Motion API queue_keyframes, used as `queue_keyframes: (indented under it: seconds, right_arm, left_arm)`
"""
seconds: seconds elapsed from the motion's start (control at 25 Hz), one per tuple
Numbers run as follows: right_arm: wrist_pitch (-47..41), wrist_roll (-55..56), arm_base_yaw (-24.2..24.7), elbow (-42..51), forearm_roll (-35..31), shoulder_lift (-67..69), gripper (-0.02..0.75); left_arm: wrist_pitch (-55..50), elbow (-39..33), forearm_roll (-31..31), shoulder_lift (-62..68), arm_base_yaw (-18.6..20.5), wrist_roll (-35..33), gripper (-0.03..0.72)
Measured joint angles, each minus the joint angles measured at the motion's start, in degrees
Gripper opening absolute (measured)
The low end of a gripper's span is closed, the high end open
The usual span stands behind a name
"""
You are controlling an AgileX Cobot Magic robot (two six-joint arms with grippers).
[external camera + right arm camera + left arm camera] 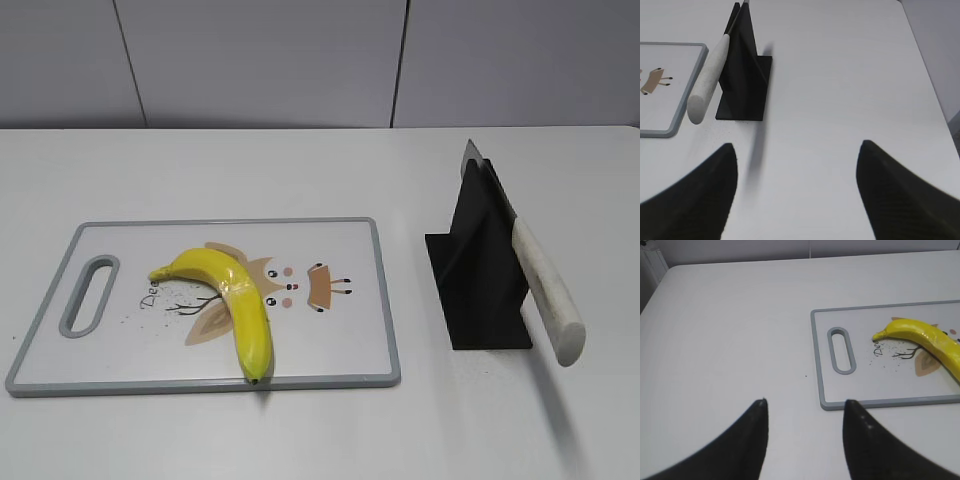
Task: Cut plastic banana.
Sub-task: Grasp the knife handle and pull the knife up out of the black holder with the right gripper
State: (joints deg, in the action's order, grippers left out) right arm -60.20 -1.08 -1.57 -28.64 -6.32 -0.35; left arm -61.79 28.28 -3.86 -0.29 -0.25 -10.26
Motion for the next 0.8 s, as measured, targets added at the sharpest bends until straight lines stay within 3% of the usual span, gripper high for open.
queue_keyframes:
  seconds: [0.56, 0.8]
  right_arm:
    - [0.0, 0.0, 0.0, 0.0, 0.0, 0.0, 0.587]
    - [0.0, 0.0, 0.0, 0.0, 0.0, 0.0, 0.585]
  left_arm:
    - [0.0, 0.0, 0.0, 0.0, 0.0, 0.0, 0.472]
    - [0.0, 0.0, 0.0, 0.0, 0.0, 0.0, 0.531]
